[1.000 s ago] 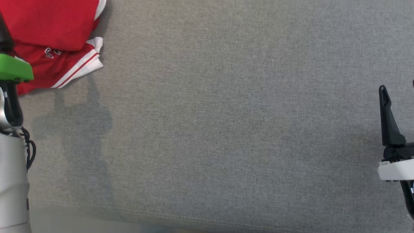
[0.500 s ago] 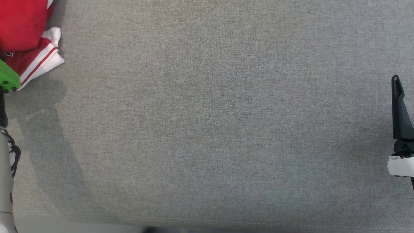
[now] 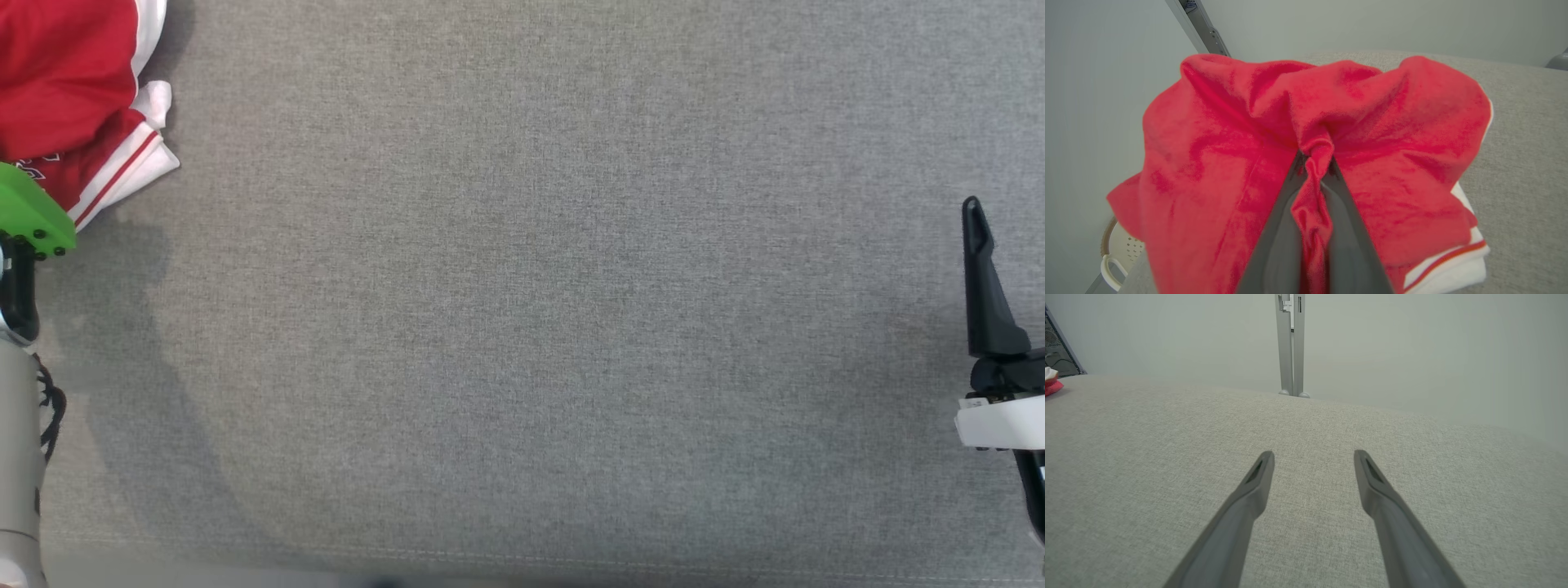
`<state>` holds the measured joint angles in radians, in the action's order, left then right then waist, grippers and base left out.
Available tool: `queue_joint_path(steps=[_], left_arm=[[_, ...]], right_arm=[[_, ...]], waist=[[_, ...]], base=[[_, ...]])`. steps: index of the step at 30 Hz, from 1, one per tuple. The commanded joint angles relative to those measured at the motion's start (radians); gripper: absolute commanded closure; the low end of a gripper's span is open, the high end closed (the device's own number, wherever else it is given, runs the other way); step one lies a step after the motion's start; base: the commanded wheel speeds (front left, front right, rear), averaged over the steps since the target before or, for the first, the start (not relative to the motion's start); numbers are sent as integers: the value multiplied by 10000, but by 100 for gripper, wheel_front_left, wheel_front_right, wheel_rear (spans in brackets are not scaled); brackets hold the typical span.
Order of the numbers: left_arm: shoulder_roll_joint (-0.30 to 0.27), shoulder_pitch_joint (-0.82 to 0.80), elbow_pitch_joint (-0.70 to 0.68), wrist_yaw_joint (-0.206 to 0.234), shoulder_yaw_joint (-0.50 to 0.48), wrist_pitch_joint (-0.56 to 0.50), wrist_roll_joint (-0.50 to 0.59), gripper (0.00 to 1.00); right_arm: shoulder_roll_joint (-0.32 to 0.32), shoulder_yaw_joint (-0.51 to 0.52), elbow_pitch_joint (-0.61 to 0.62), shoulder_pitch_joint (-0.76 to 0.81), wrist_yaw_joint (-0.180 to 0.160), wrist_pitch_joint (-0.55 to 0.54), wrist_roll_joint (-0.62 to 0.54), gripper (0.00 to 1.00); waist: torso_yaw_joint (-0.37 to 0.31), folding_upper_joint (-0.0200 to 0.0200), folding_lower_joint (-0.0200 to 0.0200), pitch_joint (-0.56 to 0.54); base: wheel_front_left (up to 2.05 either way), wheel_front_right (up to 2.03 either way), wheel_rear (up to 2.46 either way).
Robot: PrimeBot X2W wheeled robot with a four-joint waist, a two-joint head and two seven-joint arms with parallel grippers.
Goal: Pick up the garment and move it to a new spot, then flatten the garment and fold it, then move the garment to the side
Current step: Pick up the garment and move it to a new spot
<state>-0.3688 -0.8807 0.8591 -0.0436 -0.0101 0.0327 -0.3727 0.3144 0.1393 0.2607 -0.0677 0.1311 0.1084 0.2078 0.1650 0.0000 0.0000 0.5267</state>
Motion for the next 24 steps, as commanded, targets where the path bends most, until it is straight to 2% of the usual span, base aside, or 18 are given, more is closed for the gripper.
queue_joint_path(steps=[1, 7, 13, 20, 24], left_arm=[[-193, -207, 85, -118, 30, 194, 67, 100], [-608, -665, -254, -350, 333, 1415, 446, 100], [-937, -983, -1068, -467, 661, 1786, 710, 100], [-1036, -1408, -2983, -549, 1147, 1203, 941, 100], [-806, -1597, -4128, -512, 1364, 685, 855, 100]], right_arm=[[-43, -88, -76, -127, -6, 104, -37, 0], [-348, -455, -574, -145, -6, 312, 30, 0], [-711, -827, -1072, -209, -6, 595, 142, 0], [-1277, -1290, -1809, -289, -8, 984, 221, 0], [-1499, -1516, -2142, -400, -8, 1160, 271, 0]], waist=[[-13, 0, 0, -202], [-81, 0, 0, -974], [-327, 0, 0, -1614], [-1025, 0, 0, -2379], [-1538, 0, 0, -2604]], base=[[0, 0, 0], [0, 0, 0], [0, 0, 0], [0, 0, 0], [0, 0, 0]])
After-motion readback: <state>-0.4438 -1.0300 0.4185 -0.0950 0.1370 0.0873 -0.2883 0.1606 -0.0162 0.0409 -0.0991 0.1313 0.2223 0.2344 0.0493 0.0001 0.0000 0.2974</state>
